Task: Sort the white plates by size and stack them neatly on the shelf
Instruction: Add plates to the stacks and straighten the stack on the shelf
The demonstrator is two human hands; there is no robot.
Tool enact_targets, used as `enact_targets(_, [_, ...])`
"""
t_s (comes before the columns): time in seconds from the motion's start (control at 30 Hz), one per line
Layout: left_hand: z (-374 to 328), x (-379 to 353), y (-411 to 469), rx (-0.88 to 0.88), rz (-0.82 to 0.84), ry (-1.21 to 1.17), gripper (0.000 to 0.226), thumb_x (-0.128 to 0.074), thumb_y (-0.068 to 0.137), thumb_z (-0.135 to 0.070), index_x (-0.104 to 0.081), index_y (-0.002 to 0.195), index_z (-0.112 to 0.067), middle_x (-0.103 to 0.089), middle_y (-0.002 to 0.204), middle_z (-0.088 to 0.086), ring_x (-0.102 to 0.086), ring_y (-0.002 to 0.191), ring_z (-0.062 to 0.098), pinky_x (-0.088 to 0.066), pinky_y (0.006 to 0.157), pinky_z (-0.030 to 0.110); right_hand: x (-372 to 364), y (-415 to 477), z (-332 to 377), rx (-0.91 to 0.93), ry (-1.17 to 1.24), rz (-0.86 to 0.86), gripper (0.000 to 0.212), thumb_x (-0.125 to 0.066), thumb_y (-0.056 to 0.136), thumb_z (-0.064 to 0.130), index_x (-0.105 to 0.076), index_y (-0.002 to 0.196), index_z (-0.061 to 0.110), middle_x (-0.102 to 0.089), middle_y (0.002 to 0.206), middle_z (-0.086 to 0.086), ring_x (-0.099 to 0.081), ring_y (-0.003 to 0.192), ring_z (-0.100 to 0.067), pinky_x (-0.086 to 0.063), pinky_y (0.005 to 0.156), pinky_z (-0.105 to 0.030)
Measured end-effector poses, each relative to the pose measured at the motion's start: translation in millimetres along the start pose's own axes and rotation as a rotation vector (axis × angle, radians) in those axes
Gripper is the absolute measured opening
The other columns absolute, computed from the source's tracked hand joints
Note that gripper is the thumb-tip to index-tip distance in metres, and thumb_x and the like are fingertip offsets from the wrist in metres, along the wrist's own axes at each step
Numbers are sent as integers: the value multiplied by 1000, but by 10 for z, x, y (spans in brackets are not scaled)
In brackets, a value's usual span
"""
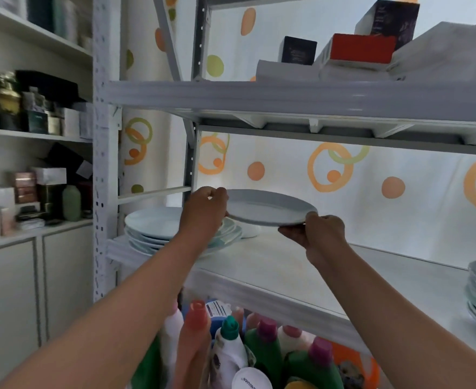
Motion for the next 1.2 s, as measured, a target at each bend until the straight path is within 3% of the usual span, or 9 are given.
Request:
enact_targets(0.13, [59, 422, 105, -3, -95, -20, 29, -39, 91, -27, -62, 101, -13, -60, 82, 4, -53, 73, 21, -44, 73, 34, -471, -24, -113, -66, 29, 70, 22, -37, 95, 1, -40, 116, -4, -57, 74, -21, -65, 42, -30, -59, 49, -34])
enact_targets(0.3, [286, 807, 231, 83, -147, -6, 26, -39, 91, -26, -60, 96, -12, -58, 69, -1, -49, 60, 15, -36, 56, 27, -890, -3, -361, -150, -1, 104, 31, -34, 92, -4, -40, 122, -4, -57, 84, -21, -64, 39, -30, -57, 41, -32])
enact_targets(0.5, [555, 1044, 274, 113, -166, 30, 26, -37, 93, -29, -58, 84, -17, -58, 68, -1, -48, 60, 16, -38, 60, 28, -1153, 18, -523, -182, -85, 87, 34, -31, 89, -6, -39, 121, 2, -59, 84, -21, -62, 34, -27, -56, 45, -33])
enact_targets(0.6, [646, 1098, 302, 147, -182, 22, 22, -38, 91, -23, -57, 81, -16, -58, 68, 1, -48, 59, 17, -37, 61, 29, -1223, 39, -586, -193, -151, 74, 37, -30, 87, -9, -40, 121, 2, -64, 98, -28, -62, 33, -29, -55, 44, -34])
enact_targets(0.77, [714, 1092, 313, 142, -197, 40, 23, -39, 91, -23, -58, 83, -14, -59, 69, 0, -50, 63, 18, -41, 68, 32, -1253, 93, -636, -209, -157, 78, 16, -32, 90, -7, -39, 103, 0, -62, 72, -22, -61, 34, -26, -58, 61, -38])
enact_targets(0.87, [705, 1044, 310, 122, -191, 49, 24, -38, 93, -24, -59, 89, -14, -59, 71, -1, -51, 67, 17, -42, 71, 32, -1301, 87, -644, -171, -181, 155, 8, -40, 93, -4, -38, 100, -1, -61, 95, -27, -59, 31, -17, -56, 44, -30])
enact_targets(1.03, [669, 980, 304, 94, -178, 78, 27, -37, 94, -25, -59, 102, -12, -58, 72, -3, -52, 67, 16, -42, 69, 30, -1242, 142, -696, -192, -159, 115, 17, -43, 99, 16, -42, 110, 4, -61, 71, -20, -61, 31, -24, -54, 42, -28])
enact_targets(1.1, [664, 968, 311, 93, -180, 88, 29, -37, 94, -26, -59, 104, -12, -58, 71, -4, -53, 72, 18, -43, 72, 31, -1219, 177, -684, -180, -207, 132, 22, -40, 98, 13, -46, 115, -1, -62, 66, -21, -62, 33, -23, -56, 48, -29])
enact_targets(1.2, [648, 918, 321, 90, -187, 101, 30, -37, 92, -27, -60, 105, -12, -60, 72, -4, -54, 74, 19, -44, 74, 32, -1185, 195, -650, -184, -290, 166, 28, -34, 96, 5, -43, 119, -8, -58, 68, -26, -60, 33, -27, -51, 34, -27])
Point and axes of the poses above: each hand's wrist, its own y-axis towards the middle knuckle, its own x-axis out of the back of the hand, z = x × y, the point moved 6 cm from there along y, towards the middle knuckle
